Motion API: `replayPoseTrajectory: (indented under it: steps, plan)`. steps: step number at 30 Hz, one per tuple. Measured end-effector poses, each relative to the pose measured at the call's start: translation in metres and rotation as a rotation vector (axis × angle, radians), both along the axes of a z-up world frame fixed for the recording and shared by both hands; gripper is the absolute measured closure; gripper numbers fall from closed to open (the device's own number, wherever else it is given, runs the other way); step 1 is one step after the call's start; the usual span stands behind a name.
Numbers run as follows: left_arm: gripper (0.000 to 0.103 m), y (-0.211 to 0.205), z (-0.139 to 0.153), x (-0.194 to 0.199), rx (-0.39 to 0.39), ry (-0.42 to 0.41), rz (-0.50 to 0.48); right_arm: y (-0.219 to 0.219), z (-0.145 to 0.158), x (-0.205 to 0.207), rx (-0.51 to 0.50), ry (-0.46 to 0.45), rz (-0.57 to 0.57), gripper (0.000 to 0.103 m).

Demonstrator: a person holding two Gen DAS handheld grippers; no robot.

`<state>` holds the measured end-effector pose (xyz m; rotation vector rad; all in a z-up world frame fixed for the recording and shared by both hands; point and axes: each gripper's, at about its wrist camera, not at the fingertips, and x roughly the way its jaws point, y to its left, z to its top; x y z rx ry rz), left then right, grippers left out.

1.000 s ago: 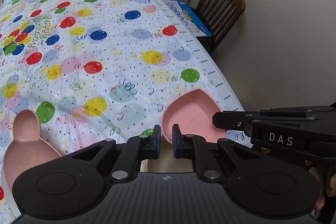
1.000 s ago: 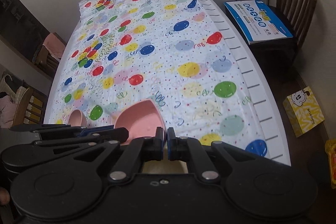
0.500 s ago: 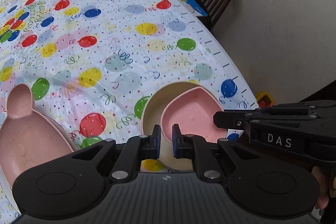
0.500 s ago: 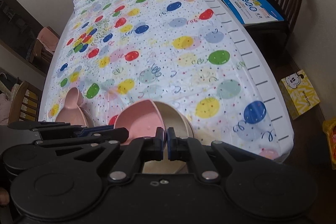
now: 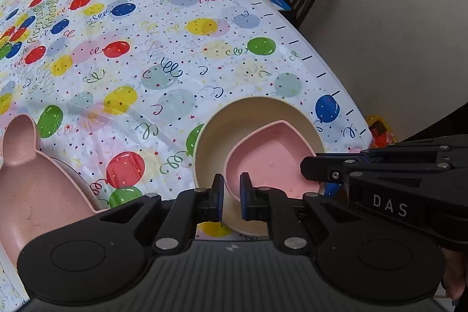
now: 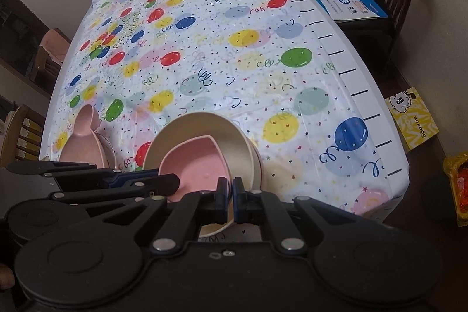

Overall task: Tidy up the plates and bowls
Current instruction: 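Lower the pink heart-shaped dish into the cream bowl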

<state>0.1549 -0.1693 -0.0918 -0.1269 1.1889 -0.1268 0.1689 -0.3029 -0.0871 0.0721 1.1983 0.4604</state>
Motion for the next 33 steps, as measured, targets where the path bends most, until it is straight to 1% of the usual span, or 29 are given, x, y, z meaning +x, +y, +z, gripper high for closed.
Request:
replayPoseTrajectory:
  steps: [4, 11, 16, 20, 27, 29, 33]
  plan:
    - [0.093, -0.003, -0.004, 0.001, 0.020, 0.005, -0.007, 0.001, -0.003, 0.000, -0.006, 0.005, 0.004, 0.100]
    - [0.093, -0.004, -0.006, 0.002, 0.026, 0.012, -0.011, 0.006, -0.006, -0.001, -0.029, -0.004, 0.020, 0.099]
    - [0.093, -0.004, -0.007, 0.002, 0.030, 0.017, -0.019, 0.010, -0.006, 0.000, -0.039, -0.008, 0.024, 0.094]
    - [0.093, -0.003, -0.005, 0.001, 0.030, 0.015, -0.025, 0.011, -0.005, 0.000, -0.044, -0.012, 0.023, 0.091]
    - [0.093, 0.003, 0.007, -0.005, 0.021, -0.016, -0.030, 0.009, 0.005, -0.001, -0.038, -0.037, 0.024, 0.084]
    - [0.093, 0.004, 0.012, -0.008, 0.021, -0.031, -0.034, 0.007, 0.008, -0.003, -0.034, -0.048, 0.024, 0.081]
    - [0.092, 0.008, 0.021, -0.014, 0.027, -0.063, -0.041, 0.003, 0.017, -0.008, -0.016, -0.074, 0.021, 0.072]
